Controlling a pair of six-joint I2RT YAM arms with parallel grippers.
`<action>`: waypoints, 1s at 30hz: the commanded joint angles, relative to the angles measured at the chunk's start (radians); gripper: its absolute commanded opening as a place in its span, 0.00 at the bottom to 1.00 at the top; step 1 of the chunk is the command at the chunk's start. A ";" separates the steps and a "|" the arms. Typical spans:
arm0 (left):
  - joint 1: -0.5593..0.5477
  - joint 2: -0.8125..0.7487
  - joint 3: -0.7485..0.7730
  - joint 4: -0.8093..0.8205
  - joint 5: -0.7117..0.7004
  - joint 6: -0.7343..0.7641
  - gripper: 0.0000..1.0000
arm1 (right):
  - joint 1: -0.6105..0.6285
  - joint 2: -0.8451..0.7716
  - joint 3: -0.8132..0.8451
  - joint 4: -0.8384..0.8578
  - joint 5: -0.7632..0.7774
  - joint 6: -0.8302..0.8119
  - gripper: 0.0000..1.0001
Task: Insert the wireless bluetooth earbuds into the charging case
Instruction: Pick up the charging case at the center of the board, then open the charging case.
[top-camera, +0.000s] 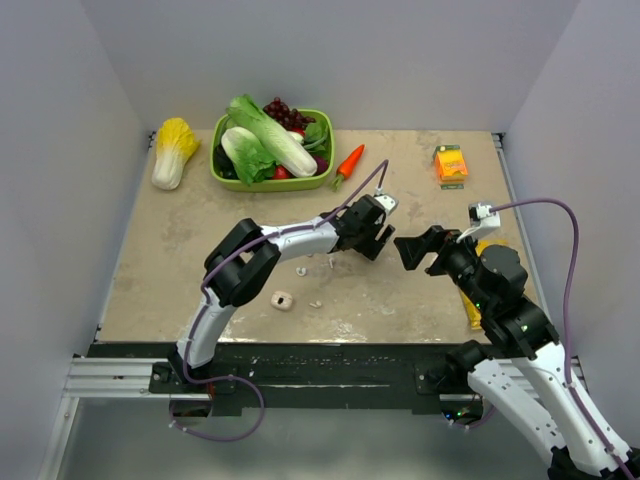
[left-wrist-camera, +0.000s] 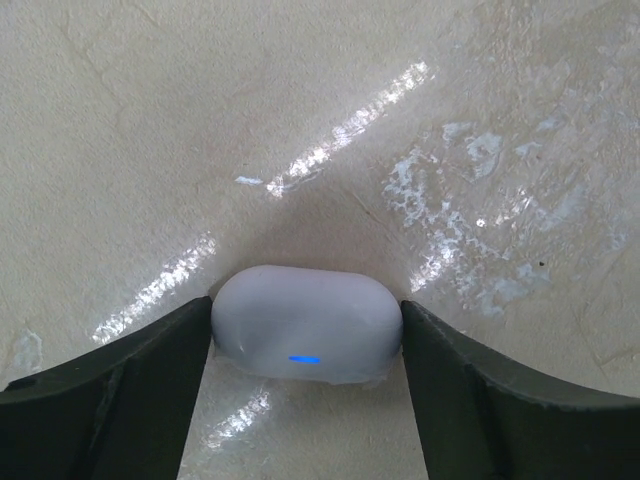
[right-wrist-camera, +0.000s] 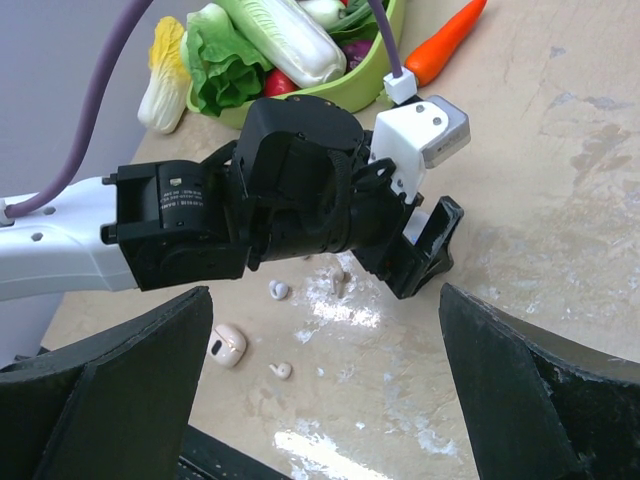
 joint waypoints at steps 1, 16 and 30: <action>-0.005 0.005 -0.051 -0.082 -0.008 0.005 0.74 | 0.000 -0.007 0.008 0.012 0.015 0.010 0.98; 0.018 -0.410 -0.479 0.451 -0.056 0.024 0.00 | 0.000 0.047 0.143 -0.072 0.394 0.109 0.98; 0.034 -0.929 -1.051 1.214 0.305 -0.050 0.00 | 0.000 0.093 0.048 0.152 0.011 0.007 0.98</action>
